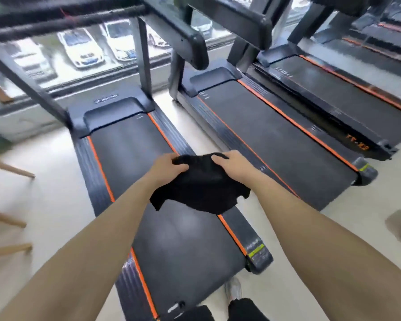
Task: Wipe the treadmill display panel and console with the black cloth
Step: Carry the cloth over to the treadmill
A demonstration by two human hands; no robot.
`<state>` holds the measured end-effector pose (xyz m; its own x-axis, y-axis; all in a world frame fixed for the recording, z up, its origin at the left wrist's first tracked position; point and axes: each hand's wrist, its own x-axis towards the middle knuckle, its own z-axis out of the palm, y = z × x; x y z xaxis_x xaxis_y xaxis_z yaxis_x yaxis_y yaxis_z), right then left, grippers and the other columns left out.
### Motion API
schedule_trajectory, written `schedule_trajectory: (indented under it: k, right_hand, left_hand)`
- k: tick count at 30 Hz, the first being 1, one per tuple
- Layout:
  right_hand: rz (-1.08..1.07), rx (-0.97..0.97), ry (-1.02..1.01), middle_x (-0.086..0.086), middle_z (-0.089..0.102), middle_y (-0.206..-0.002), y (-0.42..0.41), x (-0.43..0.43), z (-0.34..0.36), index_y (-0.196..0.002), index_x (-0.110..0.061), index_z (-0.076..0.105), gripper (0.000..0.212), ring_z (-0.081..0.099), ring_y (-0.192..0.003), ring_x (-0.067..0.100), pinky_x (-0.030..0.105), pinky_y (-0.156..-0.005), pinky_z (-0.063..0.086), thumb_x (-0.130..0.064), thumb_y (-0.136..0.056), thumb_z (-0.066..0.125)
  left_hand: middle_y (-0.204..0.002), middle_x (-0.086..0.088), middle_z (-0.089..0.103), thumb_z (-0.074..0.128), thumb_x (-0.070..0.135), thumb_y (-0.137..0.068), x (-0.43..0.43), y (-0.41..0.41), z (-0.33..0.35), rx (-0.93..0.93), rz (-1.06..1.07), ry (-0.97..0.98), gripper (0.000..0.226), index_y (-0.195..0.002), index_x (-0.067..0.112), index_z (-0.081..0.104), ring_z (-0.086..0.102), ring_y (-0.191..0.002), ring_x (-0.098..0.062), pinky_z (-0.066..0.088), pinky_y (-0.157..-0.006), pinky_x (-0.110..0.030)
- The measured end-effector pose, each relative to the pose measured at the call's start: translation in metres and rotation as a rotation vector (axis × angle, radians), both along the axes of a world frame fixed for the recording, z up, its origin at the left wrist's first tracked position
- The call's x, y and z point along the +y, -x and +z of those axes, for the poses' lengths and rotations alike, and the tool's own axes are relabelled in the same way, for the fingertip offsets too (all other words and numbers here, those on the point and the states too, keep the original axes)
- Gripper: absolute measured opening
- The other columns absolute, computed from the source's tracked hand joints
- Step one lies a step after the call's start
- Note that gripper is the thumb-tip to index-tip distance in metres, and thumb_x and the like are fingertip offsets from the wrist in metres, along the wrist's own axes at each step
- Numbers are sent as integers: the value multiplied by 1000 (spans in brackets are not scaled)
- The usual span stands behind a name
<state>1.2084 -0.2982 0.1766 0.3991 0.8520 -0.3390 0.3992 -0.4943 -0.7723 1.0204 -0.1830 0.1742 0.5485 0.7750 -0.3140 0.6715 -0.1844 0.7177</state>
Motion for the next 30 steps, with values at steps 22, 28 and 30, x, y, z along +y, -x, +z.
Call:
schedule_trajectory:
  k: [22,28,30]
  right_hand:
    - [627,-77,-278,9,69,-91,58,467,140,-97,-7,66,42,63,-86,26,33,-69,46,-40,-104,41]
    - [614,-136,-227,6,65,-94,85,581,236,-100,-9,63,48,62,-95,31,35,-77,43,-48,-105,36]
    - [617,-131,-248,6,65,-95,88,605,271,-102,-8,66,49,60,-95,29,33,-78,40,-46,-106,35]
  left_hand:
    - [-90,-2,64,50,34,-101,341,90,142,1,734,-541,23,-95,16,63,59,-87,-25,38,-71,-32]
    - [-87,1,66,47,39,-100,442,113,238,-34,704,-436,28,-106,19,66,64,-86,-27,50,-70,-36]
    - [-100,-2,70,53,45,-95,467,116,272,-42,720,-399,31,-110,19,64,63,-96,-26,51,-85,-40]
